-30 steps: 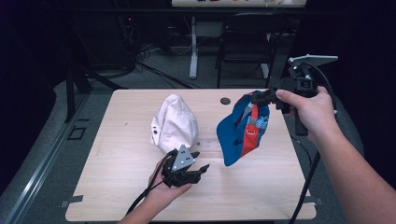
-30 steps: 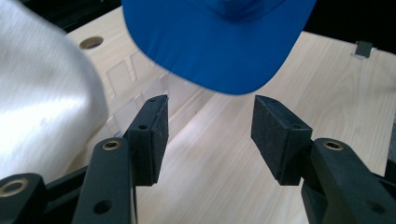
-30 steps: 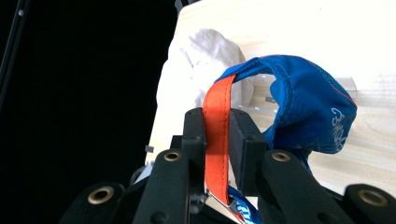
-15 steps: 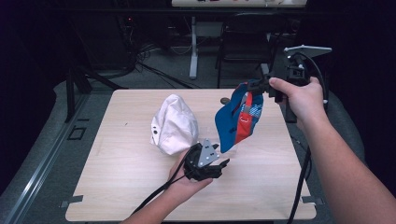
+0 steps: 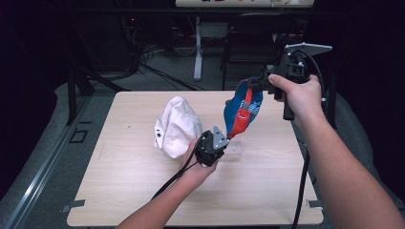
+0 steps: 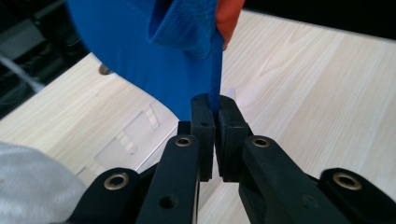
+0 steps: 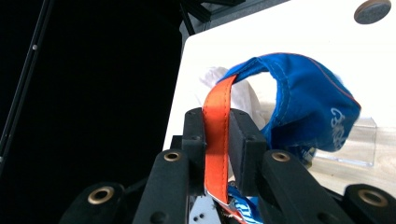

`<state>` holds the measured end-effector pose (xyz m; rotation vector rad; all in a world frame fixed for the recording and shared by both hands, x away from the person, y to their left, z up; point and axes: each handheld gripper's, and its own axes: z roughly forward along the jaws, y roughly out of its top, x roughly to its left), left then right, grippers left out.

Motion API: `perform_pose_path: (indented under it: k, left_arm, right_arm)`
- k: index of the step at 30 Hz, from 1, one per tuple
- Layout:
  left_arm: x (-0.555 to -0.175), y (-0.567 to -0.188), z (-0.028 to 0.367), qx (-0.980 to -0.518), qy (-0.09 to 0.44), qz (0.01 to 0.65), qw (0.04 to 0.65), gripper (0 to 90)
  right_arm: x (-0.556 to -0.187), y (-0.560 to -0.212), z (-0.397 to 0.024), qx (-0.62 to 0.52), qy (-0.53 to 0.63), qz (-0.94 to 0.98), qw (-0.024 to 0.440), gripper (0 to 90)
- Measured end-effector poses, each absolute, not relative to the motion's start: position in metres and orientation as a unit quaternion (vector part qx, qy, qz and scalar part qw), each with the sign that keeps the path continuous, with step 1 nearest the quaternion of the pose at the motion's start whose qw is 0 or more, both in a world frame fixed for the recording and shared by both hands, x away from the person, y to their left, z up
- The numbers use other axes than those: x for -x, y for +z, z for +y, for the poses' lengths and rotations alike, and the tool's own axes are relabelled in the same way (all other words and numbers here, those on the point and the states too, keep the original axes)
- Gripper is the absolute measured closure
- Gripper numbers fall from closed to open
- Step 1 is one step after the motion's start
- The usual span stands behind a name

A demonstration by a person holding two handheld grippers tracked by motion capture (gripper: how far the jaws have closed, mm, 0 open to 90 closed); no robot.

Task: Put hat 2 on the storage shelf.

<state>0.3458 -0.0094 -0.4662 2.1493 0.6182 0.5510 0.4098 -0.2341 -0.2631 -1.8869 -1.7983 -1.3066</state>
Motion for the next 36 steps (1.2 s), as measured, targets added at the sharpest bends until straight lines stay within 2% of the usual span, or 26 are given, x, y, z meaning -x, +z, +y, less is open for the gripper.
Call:
perform_pose_path:
  k: [5,15,27,33,34,36]
  left_arm:
    - [-0.354,-0.47,-0.009,-0.846,0.182,0.264,0.426,88.0]
    - [-0.351,-0.48,-0.005,-0.843,0.179,0.283,0.421,88.2]
    - [-0.353,-0.503,-0.004,-0.864,0.165,0.313,0.357,88.1]
    - [-0.35,-0.507,-0.003,-0.866,0.169,0.313,0.351,87.9]
    - [-0.349,-0.507,-0.002,-0.865,0.174,0.314,0.352,86.4]
    - [-0.346,-0.506,-0.001,-0.861,0.168,0.311,0.366,74.4]
  right_arm:
    - [-0.415,-0.268,-0.231,0.649,-0.441,-0.611,0.106,78.0]
    - [-0.419,-0.283,-0.223,0.648,-0.429,-0.619,0.117,78.0]
    - [-0.423,-0.305,-0.207,0.649,-0.397,-0.638,0.116,77.9]
    - [-0.422,-0.321,-0.204,0.649,-0.385,-0.646,0.117,77.7]
    - [-0.422,-0.322,-0.204,0.648,-0.383,-0.648,0.117,77.6]
    - [-0.42,-0.322,-0.205,0.648,-0.381,-0.65,0.11,77.2]
